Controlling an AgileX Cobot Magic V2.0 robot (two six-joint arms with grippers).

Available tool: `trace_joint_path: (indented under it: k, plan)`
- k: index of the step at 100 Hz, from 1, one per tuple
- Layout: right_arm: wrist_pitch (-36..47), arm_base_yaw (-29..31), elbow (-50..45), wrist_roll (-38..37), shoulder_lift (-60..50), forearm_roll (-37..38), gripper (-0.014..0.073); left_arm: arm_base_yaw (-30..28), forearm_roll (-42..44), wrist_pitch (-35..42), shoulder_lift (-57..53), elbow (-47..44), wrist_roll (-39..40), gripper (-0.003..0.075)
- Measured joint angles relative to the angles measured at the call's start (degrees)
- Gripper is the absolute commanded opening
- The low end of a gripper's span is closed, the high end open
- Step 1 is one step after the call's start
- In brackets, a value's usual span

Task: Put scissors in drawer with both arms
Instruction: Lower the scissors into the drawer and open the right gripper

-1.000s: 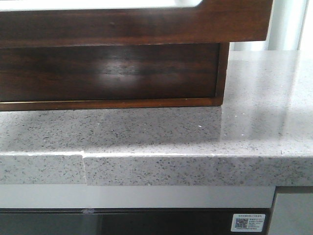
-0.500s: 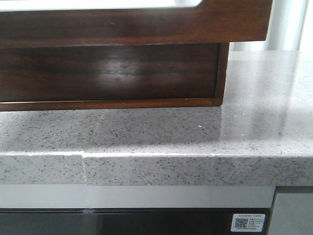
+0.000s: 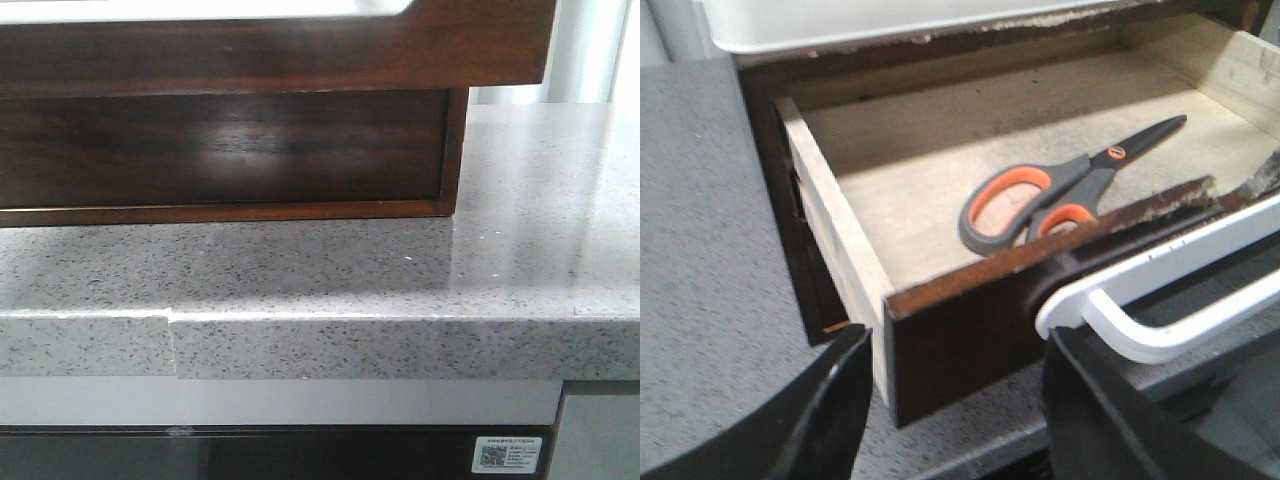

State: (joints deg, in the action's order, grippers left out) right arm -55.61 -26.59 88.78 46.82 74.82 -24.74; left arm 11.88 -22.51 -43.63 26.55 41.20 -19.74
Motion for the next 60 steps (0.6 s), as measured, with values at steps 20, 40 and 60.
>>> trace_joint_path:
  k: [20, 40, 60]
  plan:
    - [-8.0, 3.4, -1.2, -11.7, -7.4, 1.6, 0.0201, 0.0, -8.5, 1.5, 0.0, -4.8, -7.8, 0.0367]
    - [-7.2, 5.1, -10.4, -15.4, -15.3, 1.7, 0.0201, 0.0, -13.2, 3.3, 0.1, -5.6, -13.4, 0.0367]
    - [-4.2, 5.3, -20.0, -16.2, -21.3, 1.7, 0.0197, 0.0, -13.5, 4.7, 0.1, -5.6, -14.1, 0.0367]
